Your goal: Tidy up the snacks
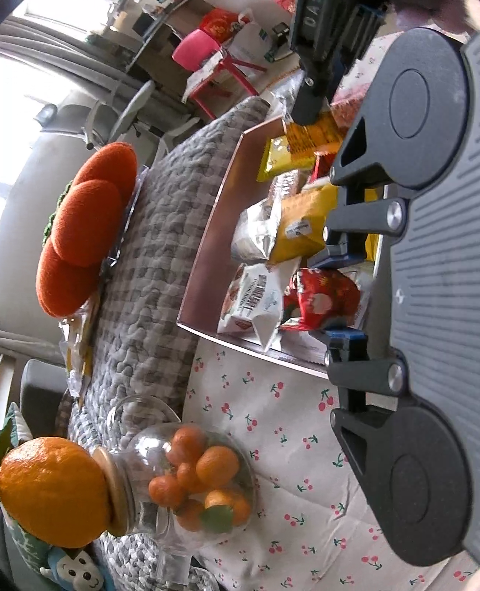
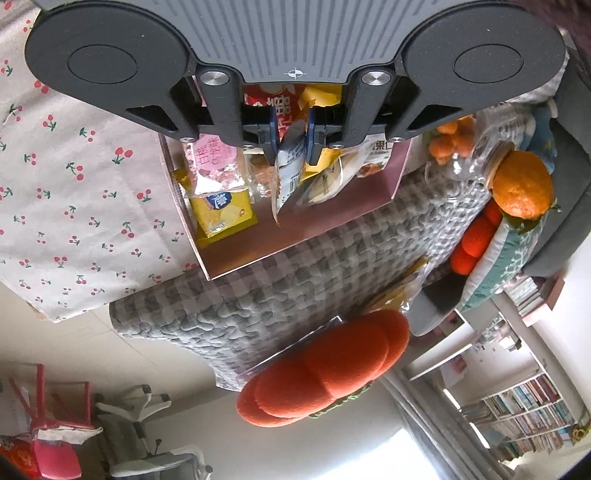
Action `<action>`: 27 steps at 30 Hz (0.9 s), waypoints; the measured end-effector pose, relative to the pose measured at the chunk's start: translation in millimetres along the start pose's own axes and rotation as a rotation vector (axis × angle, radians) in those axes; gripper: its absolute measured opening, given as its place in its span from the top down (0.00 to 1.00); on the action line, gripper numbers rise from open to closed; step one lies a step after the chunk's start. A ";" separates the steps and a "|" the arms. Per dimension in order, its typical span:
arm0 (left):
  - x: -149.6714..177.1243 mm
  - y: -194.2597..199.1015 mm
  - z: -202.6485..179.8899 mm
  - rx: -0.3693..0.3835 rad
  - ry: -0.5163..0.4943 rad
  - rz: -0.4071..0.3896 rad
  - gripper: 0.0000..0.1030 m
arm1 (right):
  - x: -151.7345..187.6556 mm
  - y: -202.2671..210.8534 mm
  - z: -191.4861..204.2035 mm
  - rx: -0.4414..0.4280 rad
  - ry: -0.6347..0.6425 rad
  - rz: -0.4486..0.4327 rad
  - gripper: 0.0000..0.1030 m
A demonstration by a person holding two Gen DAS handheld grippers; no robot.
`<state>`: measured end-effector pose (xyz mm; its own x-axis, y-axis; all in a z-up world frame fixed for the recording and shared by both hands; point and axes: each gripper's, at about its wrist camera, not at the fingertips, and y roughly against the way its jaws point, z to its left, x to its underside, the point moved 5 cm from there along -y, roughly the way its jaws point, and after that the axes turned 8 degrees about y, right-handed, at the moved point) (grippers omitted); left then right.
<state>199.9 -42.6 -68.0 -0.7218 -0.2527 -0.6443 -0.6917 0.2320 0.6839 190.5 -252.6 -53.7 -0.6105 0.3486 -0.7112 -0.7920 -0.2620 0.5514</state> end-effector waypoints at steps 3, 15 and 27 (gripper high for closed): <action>0.9 0.6 0.6 -0.020 -0.012 0.001 0.64 | -2.0 1.8 -1.1 0.007 0.004 -0.003 0.78; 2.4 26.5 -7.4 -0.011 -0.076 0.004 0.26 | -10.7 28.4 -9.2 0.039 0.019 -0.038 0.30; 19.7 52.7 -9.2 -0.094 -0.181 0.025 0.00 | 6.5 63.2 6.0 0.046 0.196 0.046 0.13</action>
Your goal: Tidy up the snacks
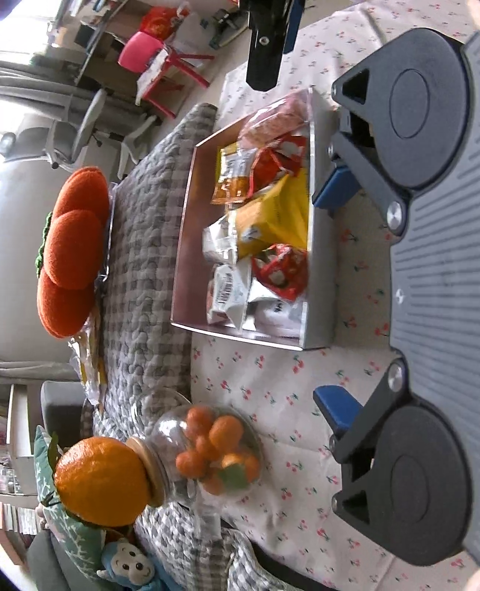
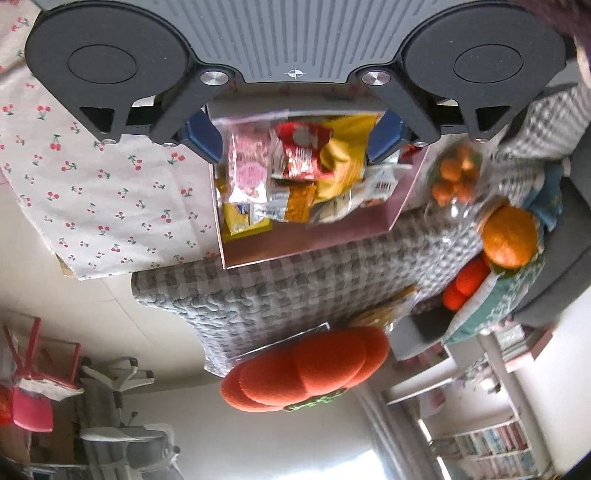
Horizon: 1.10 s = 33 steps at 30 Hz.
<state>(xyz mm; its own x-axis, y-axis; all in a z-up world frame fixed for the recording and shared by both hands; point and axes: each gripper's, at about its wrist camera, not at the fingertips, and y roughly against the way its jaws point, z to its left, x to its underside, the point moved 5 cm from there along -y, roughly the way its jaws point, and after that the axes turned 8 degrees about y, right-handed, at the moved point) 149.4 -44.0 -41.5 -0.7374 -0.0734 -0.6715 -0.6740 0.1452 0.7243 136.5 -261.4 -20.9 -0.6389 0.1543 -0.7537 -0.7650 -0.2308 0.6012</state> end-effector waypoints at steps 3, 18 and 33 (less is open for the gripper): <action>4.5 7.3 0.5 -0.015 -0.004 0.011 0.00 | 6.0 9.4 3.2 -0.003 0.018 0.012 0.10; 32.7 57.7 3.8 -0.112 -0.007 0.059 0.00 | 40.6 48.3 30.4 0.052 0.111 0.101 0.06; 41.8 74.2 12.1 -0.163 0.021 0.057 0.00 | 59.0 56.7 50.3 0.100 0.223 0.130 0.06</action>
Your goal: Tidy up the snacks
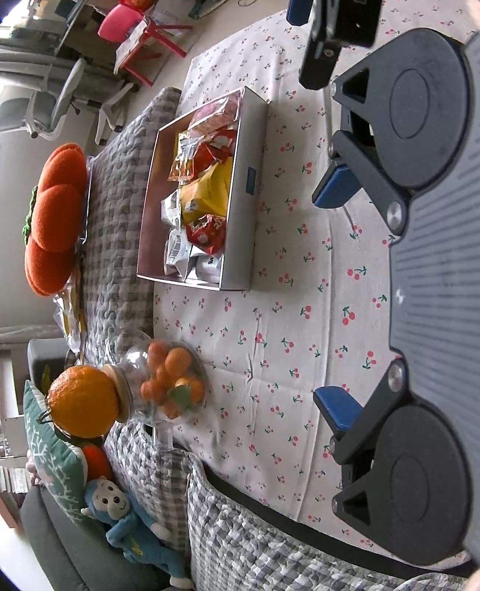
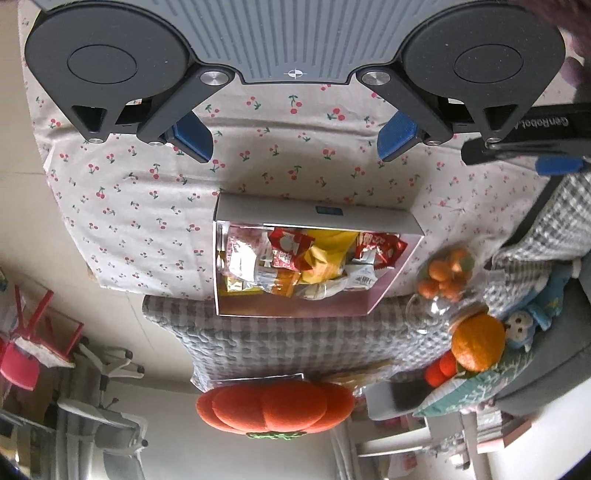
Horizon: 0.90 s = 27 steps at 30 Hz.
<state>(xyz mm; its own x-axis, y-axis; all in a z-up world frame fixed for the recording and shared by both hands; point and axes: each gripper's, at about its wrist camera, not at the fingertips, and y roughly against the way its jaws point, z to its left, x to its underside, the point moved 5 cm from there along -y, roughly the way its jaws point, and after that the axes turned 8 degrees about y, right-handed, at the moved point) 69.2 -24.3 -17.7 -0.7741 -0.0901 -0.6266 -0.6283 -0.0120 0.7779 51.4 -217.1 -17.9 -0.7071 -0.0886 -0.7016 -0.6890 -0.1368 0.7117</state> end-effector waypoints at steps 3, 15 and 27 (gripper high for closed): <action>0.2 1.4 -2.6 0.003 -0.004 -0.003 0.00 | 0.0 0.1 3.7 -0.002 0.020 -0.003 0.06; 1.7 4.7 -6.4 0.003 -0.019 -0.010 0.00 | 1.9 0.9 3.6 0.006 0.032 -0.003 0.06; 0.6 6.4 -7.8 0.004 -0.022 -0.014 0.00 | 1.7 0.4 4.9 0.010 0.037 -0.007 0.06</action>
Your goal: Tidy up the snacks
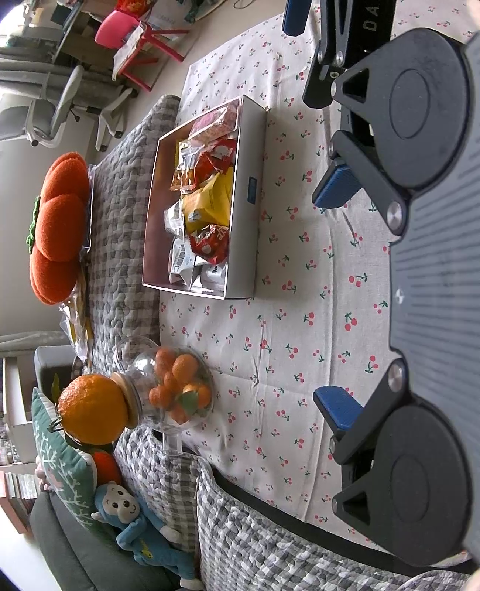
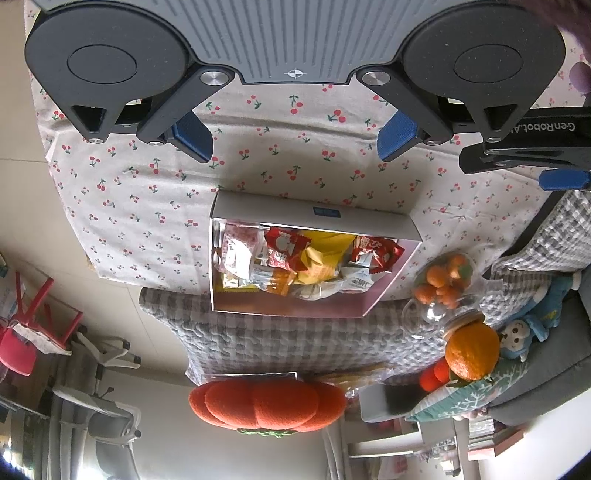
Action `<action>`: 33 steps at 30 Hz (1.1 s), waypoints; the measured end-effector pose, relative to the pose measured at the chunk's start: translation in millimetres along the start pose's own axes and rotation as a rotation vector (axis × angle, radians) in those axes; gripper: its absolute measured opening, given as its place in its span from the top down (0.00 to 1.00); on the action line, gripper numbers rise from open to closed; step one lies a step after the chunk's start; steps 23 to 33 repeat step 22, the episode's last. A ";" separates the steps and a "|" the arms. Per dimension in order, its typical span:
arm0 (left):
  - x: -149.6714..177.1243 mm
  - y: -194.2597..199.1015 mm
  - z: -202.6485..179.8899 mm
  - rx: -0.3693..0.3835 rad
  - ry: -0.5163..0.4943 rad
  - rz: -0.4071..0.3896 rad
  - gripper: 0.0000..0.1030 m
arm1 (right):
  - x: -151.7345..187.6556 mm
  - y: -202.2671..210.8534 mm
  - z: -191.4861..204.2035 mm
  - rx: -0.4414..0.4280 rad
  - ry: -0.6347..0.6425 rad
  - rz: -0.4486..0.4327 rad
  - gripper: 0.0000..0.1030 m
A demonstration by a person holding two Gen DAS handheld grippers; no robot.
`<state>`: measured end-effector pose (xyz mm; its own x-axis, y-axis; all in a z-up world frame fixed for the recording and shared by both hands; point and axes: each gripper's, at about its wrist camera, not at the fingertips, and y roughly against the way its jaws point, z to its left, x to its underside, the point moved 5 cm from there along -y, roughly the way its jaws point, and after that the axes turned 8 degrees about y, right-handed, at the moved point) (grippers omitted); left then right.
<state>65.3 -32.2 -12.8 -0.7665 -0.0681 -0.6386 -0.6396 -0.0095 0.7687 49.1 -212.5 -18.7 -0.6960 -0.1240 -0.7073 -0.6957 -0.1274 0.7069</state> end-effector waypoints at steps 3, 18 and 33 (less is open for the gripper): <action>-0.1 0.1 -0.2 0.000 0.000 0.000 0.00 | 0.1 -0.4 0.3 -0.002 -0.001 0.003 0.06; 0.8 0.9 -2.0 0.009 -0.004 0.003 0.00 | 0.0 -0.6 -0.1 -0.002 -0.001 0.005 0.06; 1.0 0.1 -2.8 0.017 -0.012 0.008 0.00 | 0.0 -1.3 -0.1 -0.002 -0.003 0.004 0.06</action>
